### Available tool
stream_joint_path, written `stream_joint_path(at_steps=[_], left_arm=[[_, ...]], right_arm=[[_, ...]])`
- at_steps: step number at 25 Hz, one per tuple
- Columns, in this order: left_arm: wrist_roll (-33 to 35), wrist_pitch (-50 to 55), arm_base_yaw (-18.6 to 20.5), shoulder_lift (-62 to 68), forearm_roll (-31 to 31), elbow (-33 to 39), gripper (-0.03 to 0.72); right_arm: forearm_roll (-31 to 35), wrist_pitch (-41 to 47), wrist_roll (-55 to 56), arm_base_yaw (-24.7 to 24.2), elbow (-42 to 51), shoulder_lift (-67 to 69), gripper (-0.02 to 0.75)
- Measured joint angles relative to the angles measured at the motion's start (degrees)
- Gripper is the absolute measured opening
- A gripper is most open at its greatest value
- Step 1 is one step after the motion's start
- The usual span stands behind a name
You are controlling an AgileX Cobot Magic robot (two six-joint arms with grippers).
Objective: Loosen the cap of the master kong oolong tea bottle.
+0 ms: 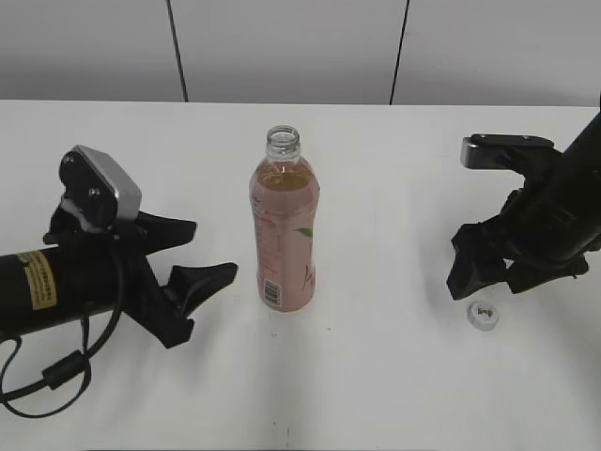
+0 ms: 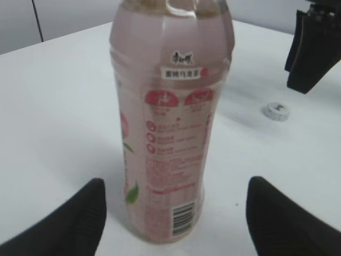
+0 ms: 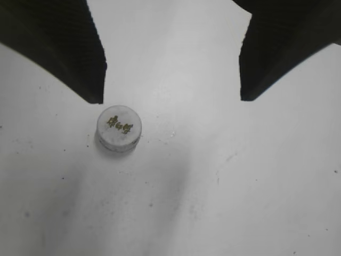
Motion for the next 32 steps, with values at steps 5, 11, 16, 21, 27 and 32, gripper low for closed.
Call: stream_joint_path(at_steps=[5, 11, 16, 21, 27, 32], left_arm=[[0.3, 21.3, 0.0, -8.9, -10.3, 0.0, 0.458], [0.3, 41.4, 0.0, -20.1, -16.8, -0.9, 0.449], [0.3, 64.1, 0.0, -29.8, -26.9, -6.0, 0.436], [0.3, 80.9, 0.0, -41.3, -29.2, -11.1, 0.419], [0.3, 96.4, 0.0, -58.6, -30.8, -12.5, 0.413], [0.3, 106.7, 0.0, -70.7, -31.5, -12.5, 0.405]], right_arm=[[0.1, 3.6, 0.1, 0.0, 0.0, -0.8, 0.585], [0.1, 8.1, 0.1, 0.0, 0.0, -3.5, 0.585], [0.1, 12.3, 0.2, 0.0, 0.7, -9.9, 0.585], [-3.8, 16.6, 3.2, 0.0, 2.9, -18.9, 0.585], [-9.8, 22.1, 8.0, 0.0, 5.1, -30.6, 0.569], [-10.6, 24.9, 8.8, 0.0, 6.2, -40.8, 0.554]])
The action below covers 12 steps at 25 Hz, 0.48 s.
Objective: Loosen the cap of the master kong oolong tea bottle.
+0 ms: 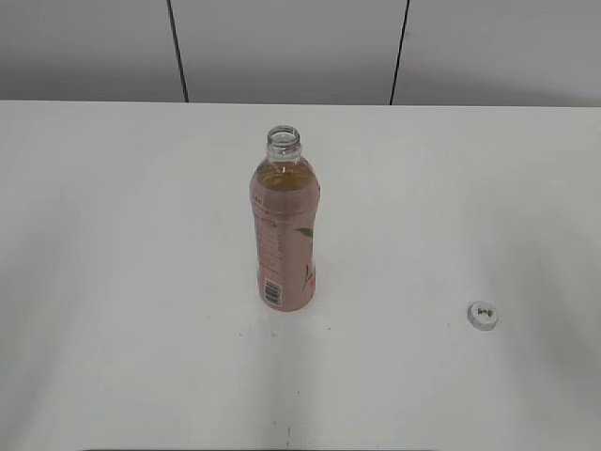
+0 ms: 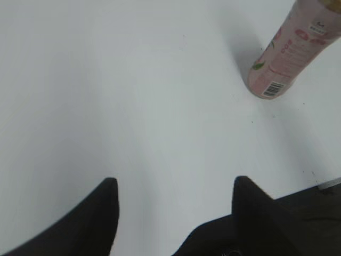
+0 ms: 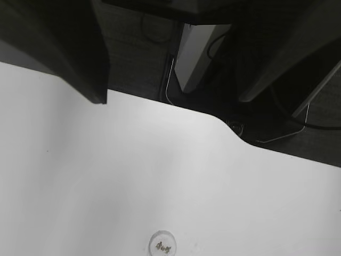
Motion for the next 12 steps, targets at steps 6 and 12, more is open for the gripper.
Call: stream_joint_path(at_steps=[6, 12], left_arm=[[0.4, 6.1, 0.0, -10.1, 0.0, 2.1, 0.396], [2.8, 6.1, 0.0, -18.0, -0.1, 2.9, 0.396]], right_arm=[[-1.0, 0.7, 0.3, 0.0, 5.9, -14.7, 0.552], [-6.0, -0.1, 0.3, 0.0, 12.6, -29.0, 0.553]])
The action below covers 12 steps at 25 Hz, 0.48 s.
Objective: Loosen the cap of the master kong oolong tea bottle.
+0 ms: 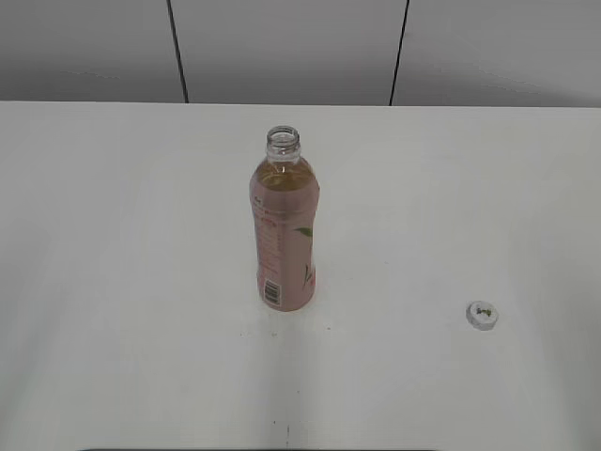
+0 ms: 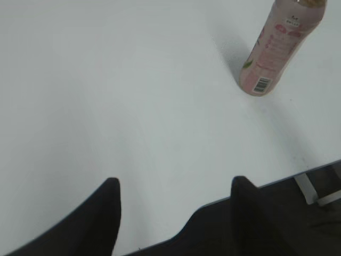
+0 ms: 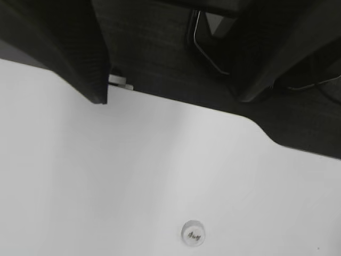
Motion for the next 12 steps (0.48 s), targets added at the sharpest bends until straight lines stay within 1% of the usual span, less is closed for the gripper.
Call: stream_joint_path(at_steps=[5, 12], left_arm=[[2.2, 0.0, 0.0, -4.8, -0.1, 0.0, 0.361], [3.3, -0.1, 0.0, -10.5, -0.1, 0.0, 0.311]], right_arm=[[-2.0, -1.8, 0.0, 0.0, 3.6, -10.3, 0.552], [-2.1, -2.7, 0.0, 0.0, 3.9, -21.1, 0.539]])
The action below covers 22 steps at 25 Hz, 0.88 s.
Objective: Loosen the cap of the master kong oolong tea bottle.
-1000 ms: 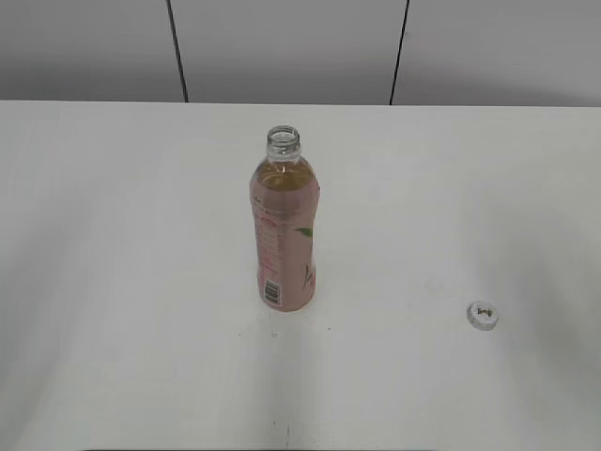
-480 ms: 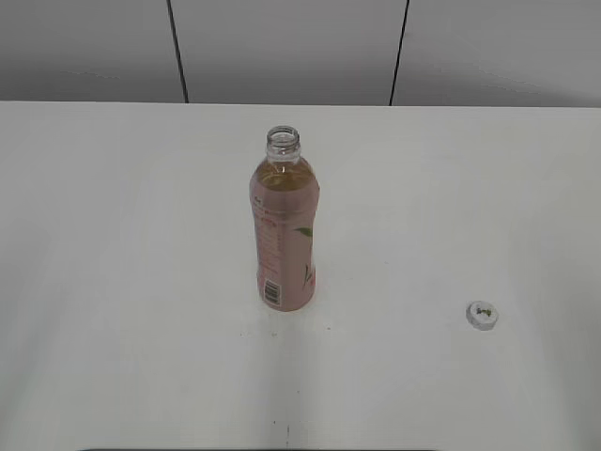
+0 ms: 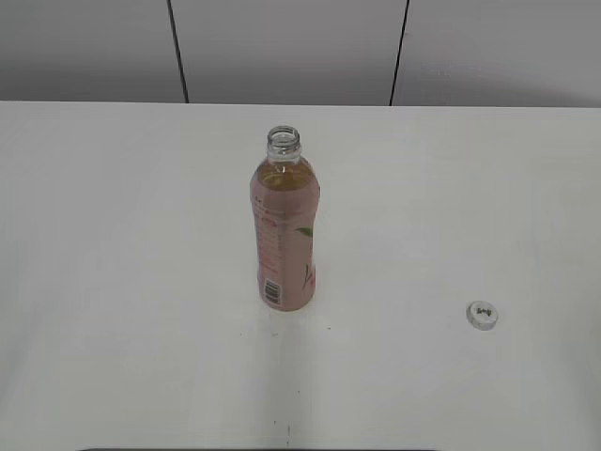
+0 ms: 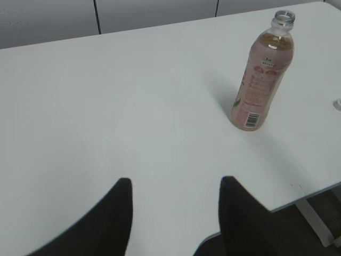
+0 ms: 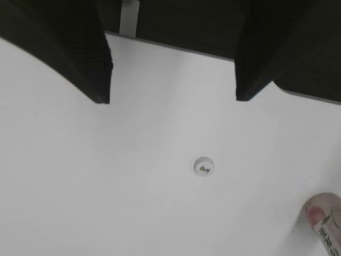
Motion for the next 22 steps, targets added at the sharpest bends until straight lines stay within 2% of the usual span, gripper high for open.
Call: stream_joint_path(at_steps=[5, 22], left_arm=[[0.9, 0.0, 0.0, -1.0, -0.1, 0.0, 0.300], [1.3, 0.0, 0.0, -1.0, -0.3, 0.0, 0.280]], right_arm=[[0.7, 0.0, 0.0, 0.0, 0.1, -6.1, 0.531], [0.7, 0.0, 0.0, 0.0, 0.1, -6.2, 0.522]])
